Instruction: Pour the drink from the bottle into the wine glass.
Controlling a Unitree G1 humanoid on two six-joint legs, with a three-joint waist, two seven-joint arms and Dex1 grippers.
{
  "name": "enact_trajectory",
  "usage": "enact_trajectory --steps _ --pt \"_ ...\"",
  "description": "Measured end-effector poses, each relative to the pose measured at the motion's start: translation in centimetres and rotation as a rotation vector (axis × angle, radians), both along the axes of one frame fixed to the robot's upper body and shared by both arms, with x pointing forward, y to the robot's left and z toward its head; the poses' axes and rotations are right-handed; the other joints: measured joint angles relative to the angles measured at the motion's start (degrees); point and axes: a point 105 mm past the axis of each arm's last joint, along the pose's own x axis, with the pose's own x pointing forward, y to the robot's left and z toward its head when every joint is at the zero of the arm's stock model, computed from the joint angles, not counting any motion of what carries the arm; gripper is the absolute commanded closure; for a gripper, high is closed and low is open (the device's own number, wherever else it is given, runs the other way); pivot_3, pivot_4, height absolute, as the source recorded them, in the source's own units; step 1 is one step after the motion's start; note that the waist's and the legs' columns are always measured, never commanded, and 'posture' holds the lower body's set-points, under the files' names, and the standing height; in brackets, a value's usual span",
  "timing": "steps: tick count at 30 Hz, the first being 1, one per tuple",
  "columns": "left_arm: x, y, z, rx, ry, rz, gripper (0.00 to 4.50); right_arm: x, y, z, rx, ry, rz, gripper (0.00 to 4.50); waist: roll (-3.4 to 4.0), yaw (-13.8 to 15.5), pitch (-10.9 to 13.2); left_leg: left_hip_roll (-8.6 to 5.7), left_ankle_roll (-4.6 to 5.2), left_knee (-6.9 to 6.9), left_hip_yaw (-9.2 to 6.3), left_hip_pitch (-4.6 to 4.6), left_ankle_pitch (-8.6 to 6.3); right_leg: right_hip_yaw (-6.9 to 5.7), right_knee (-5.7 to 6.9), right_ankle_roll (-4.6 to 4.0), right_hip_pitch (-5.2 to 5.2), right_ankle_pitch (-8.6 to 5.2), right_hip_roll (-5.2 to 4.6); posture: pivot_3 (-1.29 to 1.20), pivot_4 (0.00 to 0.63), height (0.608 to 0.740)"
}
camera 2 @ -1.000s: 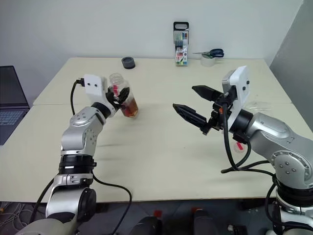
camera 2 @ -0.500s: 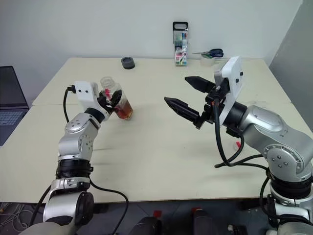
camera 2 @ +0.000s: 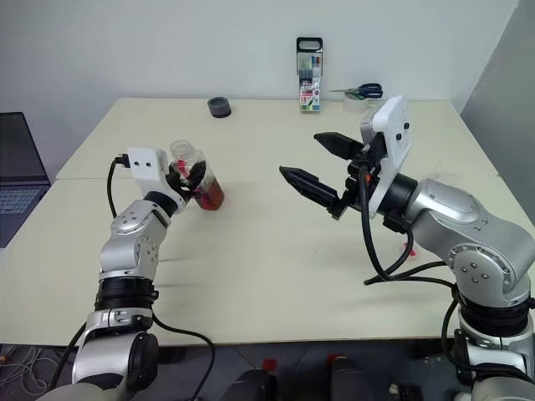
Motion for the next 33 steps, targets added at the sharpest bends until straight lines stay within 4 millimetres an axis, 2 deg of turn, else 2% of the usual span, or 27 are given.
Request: enact_trajectory --steps 1,9,15,23,29,33 --pt "0.0 0.0 0.0 -0.001 -0.001 0.000 2.53 0.1 -0.2 -0.2 0.001 0.002 -0.006 0.02 0.00 0.00 0.00 0.00 0.00 0.00 -0.01 0.00 0.00 -0.01 0.00 0.00 0.00 0.00 0.00 0.00 0.150 0.740" --pt "-0.1 0.1 -0.2 -0.006 -0.002 0.004 0.04 0.0 -0.7 -1.1 0.008 0.013 -0.012 0.00 0.00 0.00 0.00 0.00 0.00 -0.01 0.00 0.01 0.00 0.00 0.00 0.00 0.00 0.00 0.00 0.00 0.150 0.740" --pt "-0.4 0.3 -0.4 -0.004 0.001 0.008 0.04 0.0 -0.8 -1.0 0.009 -0.004 -0.010 0.00 0.00 -0.02 0.00 0.00 0.00 -0.01 0.00 0.02 0.00 0.00 0.00 0.00 0.00 0.00 0.00 0.00 0.150 0.740" --pt "-1.2 0.9 -1.8 -0.003 0.044 0.031 0.04 0.1 -0.6 -0.4 0.011 -0.012 -0.017 0.00 0.00 0.01 0.00 0.00 0.00 -0.01 -0.02 0.02 0.00 0.01 0.00 0.00 0.01 0.00 0.00 0.00 0.150 0.740" --pt "-1.5 0.7 -1.5 -0.003 0.041 0.024 0.04 0.0 -0.4 0.1 0.015 -0.027 -0.016 0.00 0.00 0.00 0.00 0.00 0.00 -0.02 0.00 0.02 0.00 0.01 0.00 0.00 0.01 0.00 0.00 0.00 0.150 0.740" --pt "-2.2 0.9 -2.4 0.001 0.068 0.034 0.04 0.1 -0.4 0.1 0.015 -0.027 -0.015 0.00 0.00 -0.03 0.00 0.01 0.00 -0.02 -0.01 0.03 0.00 0.01 0.00 0.00 0.01 0.00 0.00 0.00 0.150 0.740"
